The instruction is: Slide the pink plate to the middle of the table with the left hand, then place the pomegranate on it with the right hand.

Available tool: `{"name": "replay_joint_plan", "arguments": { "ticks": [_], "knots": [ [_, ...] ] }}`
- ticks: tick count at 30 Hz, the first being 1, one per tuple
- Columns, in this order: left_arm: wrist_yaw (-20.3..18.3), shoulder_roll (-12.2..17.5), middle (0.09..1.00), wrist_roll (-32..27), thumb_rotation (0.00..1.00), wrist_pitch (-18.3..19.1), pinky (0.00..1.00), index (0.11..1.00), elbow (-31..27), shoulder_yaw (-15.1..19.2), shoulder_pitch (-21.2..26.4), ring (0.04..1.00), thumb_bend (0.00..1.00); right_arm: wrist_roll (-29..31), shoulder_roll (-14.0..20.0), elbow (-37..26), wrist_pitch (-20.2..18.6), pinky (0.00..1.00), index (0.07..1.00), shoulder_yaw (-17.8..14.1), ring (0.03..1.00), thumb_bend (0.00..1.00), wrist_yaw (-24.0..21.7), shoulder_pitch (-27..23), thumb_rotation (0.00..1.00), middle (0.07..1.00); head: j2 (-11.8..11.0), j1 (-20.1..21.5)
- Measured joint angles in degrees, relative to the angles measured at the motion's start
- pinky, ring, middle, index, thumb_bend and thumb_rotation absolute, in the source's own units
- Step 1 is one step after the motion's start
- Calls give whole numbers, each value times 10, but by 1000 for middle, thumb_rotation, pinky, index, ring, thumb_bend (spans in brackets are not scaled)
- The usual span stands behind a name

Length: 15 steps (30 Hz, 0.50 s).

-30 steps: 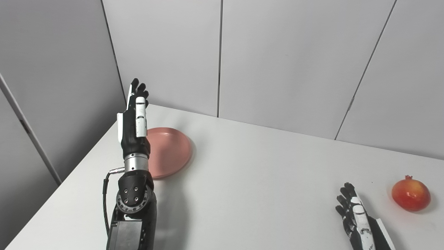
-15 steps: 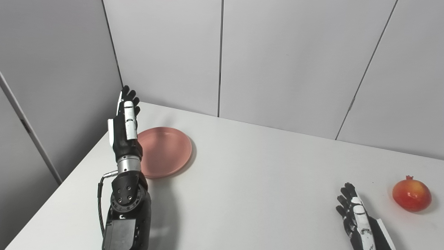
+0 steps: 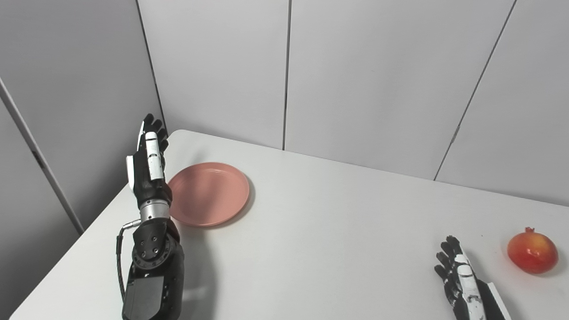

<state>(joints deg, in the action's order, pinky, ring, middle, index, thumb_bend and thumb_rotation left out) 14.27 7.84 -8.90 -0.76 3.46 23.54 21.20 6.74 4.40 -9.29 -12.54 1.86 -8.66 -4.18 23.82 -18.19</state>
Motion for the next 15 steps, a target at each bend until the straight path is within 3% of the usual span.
{"name": "replay_joint_plan", "arguments": {
  "ticks": [15],
  "knots": [
    [0, 11, 937, -12, 1000, -1, 965, 914, 4, 22, -6, 940, 398, 1, 1, 0, 0, 1000, 993, 0, 1000, 151, 0, 0, 1000, 1000, -2, -3]
  ]
}}
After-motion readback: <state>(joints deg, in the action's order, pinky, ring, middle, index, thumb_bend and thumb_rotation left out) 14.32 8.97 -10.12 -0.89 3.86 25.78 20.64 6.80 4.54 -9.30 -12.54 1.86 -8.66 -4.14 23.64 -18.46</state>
